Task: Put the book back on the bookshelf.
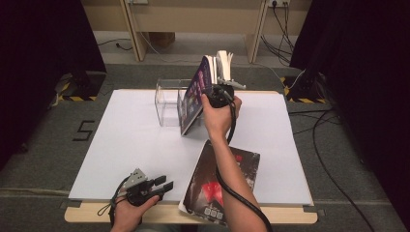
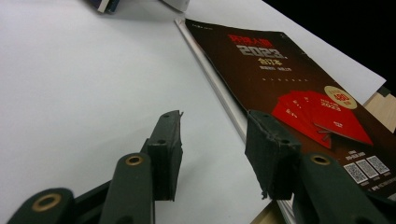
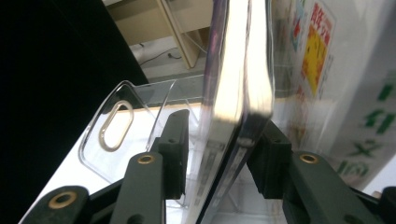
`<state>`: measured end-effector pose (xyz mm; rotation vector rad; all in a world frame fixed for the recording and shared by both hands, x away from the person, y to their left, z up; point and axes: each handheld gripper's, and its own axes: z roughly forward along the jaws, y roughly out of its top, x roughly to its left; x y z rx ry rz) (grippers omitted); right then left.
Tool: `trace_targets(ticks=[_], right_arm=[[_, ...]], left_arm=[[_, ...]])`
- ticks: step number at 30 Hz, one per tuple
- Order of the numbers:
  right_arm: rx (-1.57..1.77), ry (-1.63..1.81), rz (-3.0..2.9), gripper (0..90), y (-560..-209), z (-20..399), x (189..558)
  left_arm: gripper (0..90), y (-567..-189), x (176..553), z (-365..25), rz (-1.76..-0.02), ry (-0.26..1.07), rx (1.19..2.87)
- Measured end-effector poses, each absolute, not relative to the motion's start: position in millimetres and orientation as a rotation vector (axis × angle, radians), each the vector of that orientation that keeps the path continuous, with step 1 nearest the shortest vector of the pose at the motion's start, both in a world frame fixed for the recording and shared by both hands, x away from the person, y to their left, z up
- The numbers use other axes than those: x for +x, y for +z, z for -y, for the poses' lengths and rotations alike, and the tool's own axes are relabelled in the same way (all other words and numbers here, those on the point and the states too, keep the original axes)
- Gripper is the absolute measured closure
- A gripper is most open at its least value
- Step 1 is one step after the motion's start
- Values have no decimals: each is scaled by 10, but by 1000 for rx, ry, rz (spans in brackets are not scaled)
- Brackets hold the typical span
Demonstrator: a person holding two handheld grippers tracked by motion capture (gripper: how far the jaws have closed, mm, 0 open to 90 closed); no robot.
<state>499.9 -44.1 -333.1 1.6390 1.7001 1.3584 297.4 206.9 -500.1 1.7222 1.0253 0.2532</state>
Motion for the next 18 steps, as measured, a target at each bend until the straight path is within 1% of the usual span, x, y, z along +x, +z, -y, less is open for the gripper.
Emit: trace_targets(ticks=[7,8,18], right_arm=[[1633,1314,-1682,653,-3289,406,5055],[1630,1275,-1682,686,-3271,389,5048],[1632,1258,-1682,707,-3265,374,5050]], left_arm=[[549,-4992,2986,-2053,-1009,246,1726],[549,-5001,2987,-2068,-1016,246,1727],[549,-5004,2936,-2116,-1037,260,1718]])
